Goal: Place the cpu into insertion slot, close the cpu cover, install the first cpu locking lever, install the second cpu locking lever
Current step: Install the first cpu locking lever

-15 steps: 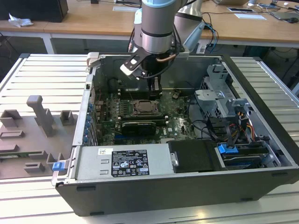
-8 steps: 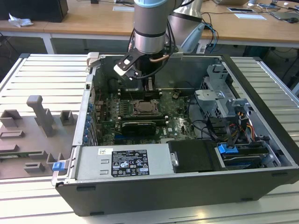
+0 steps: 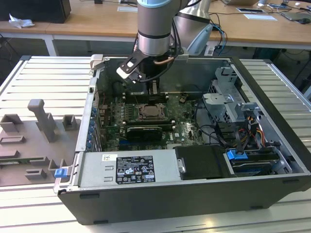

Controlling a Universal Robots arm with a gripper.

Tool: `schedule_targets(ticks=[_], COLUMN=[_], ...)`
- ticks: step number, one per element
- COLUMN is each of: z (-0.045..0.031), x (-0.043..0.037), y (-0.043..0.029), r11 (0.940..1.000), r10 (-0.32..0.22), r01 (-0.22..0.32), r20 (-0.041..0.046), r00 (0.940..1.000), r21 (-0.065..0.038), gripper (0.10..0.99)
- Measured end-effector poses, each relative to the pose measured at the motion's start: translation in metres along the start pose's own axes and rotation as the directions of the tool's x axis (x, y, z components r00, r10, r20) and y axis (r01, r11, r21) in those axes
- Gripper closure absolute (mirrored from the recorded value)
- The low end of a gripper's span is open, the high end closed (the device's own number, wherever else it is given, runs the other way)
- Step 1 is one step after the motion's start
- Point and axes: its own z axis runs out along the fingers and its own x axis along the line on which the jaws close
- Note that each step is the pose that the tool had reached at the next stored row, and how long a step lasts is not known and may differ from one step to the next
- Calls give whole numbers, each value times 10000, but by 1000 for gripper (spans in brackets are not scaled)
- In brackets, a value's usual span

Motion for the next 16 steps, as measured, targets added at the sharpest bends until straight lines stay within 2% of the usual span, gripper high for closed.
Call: schedule_targets(ticks=[2, 10, 12, 16], z=[-1, -130, -241, -333], x=[0, 0, 1, 1], y=[-3, 0, 4, 6], r11=[10000, 10000, 10000, 10000], r10=[1, 0, 0, -3], r01=[-1, 0, 0, 3], r20=[0, 4, 28, 28], r00=[10000, 10000, 10000, 10000], r21=[0, 1, 0, 1], gripper=[980, 980, 980, 980])
